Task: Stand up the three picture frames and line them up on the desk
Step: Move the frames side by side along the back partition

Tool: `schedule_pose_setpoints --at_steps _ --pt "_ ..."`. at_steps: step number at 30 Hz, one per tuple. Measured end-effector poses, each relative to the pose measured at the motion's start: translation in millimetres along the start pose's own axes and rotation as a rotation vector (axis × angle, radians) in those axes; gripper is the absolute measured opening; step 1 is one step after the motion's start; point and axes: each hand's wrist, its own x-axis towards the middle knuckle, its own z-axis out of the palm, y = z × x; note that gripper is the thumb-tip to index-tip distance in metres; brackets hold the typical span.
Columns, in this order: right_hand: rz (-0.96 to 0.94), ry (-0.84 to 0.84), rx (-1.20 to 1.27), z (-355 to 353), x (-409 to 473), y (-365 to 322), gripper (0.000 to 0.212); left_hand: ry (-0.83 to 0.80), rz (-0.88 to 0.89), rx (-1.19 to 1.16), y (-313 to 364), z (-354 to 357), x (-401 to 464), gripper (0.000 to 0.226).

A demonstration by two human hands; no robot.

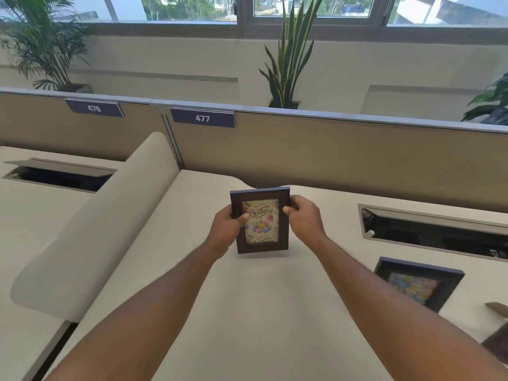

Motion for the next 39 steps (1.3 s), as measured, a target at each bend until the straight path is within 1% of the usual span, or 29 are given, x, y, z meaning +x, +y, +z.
schedule_pose_setpoints --at_steps 6,9,13,21,28,31,34,36,39 --pt "0.039 -0.01 0.027 19 45 -8 0.019 0.015 -0.022 -0.01 7 -9 48 0.023" --pt "0.041 -0.027 0.025 28 60 -8 0.022 0.021 -0.025 -0.018 8 -16 64 0.021" --pt "0.047 -0.039 0.026 39 70 -6 0.02 0.036 -0.043 -0.004 4 -22 77 0.022" --pt "0.043 -0.068 -0.012 55 70 -1 0.021 0.062 -0.073 0.012 -4 -33 78 0.026" --pt "0.046 -0.072 -0.001 55 69 -1 0.022 0.067 -0.073 0.027 -5 -33 75 0.02" --pt "0.057 -0.07 0.007 55 66 1 0.027 0.077 -0.068 0.028 -4 -34 72 0.021" --pt "0.083 -0.053 0.039 51 59 4 0.037 0.088 -0.066 0.038 -4 -35 67 0.025" --pt "0.092 -0.039 0.034 48 52 6 0.039 0.115 -0.061 0.056 -6 -36 61 0.032" --pt "0.08 -0.03 0.014 42 35 13 0.039 0.243 -0.037 0.181 -16 -33 47 0.056"
